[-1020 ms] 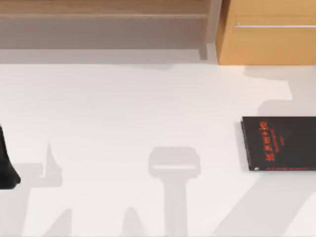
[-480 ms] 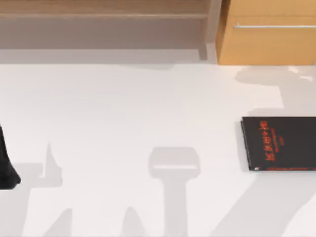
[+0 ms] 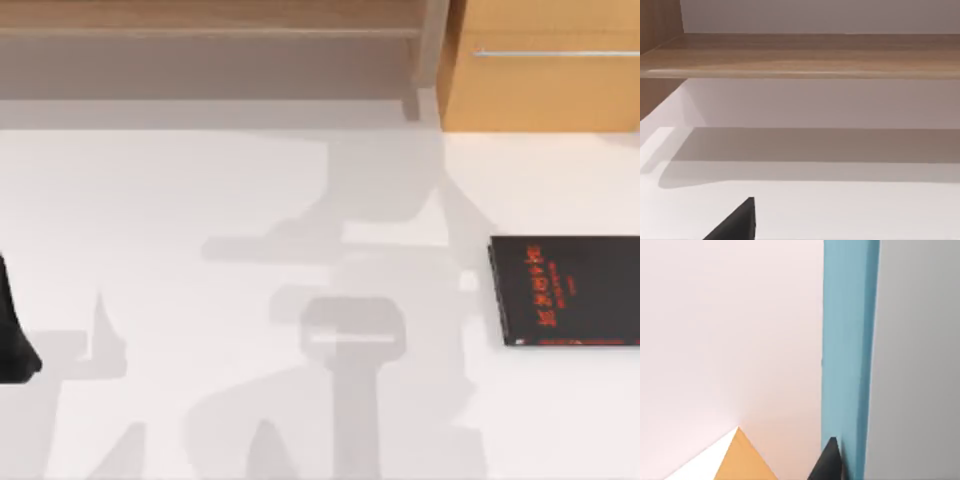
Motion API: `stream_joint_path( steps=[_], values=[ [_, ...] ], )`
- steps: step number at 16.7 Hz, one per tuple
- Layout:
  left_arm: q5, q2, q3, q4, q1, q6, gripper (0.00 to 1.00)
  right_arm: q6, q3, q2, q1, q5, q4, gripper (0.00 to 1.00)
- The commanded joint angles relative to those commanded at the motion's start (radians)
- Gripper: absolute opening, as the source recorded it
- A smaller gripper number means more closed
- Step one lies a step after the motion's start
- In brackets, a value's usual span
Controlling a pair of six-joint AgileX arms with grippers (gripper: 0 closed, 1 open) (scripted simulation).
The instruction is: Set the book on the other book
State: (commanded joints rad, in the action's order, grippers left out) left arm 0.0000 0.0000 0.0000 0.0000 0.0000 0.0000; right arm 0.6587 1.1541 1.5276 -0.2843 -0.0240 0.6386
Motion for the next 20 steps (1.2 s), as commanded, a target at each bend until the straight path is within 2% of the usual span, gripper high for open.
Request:
stream_joint_path(
  steps=[5, 8, 11, 15, 20],
  values=[
    [0.0, 0.0, 0.0, 0.0, 0.0, 0.0, 1.0, 0.527, -0.356, -0.255, 0.231, -0.223, -0.015, 0.0],
    [0.0, 0.0, 0.0, 0.0, 0.0, 0.0, 1.0, 0.794, -0.574, -0.3, 0.405, -0.299, -0.062, 0.0],
    [0.0, 0.0, 0.0, 0.0, 0.0, 0.0, 1.0, 0.997, -0.76, -0.294, 0.559, -0.341, -0.121, 0.0],
    [0.0, 0.0, 0.0, 0.0, 0.0, 0.0, 1.0, 1.145, -0.907, -0.268, 0.686, -0.36, -0.179, 0.0],
    [0.0, 0.0, 0.0, 0.0, 0.0, 0.0, 1.0, 1.16, -0.922, -0.265, 0.7, -0.361, -0.187, 0.0]
  ],
)
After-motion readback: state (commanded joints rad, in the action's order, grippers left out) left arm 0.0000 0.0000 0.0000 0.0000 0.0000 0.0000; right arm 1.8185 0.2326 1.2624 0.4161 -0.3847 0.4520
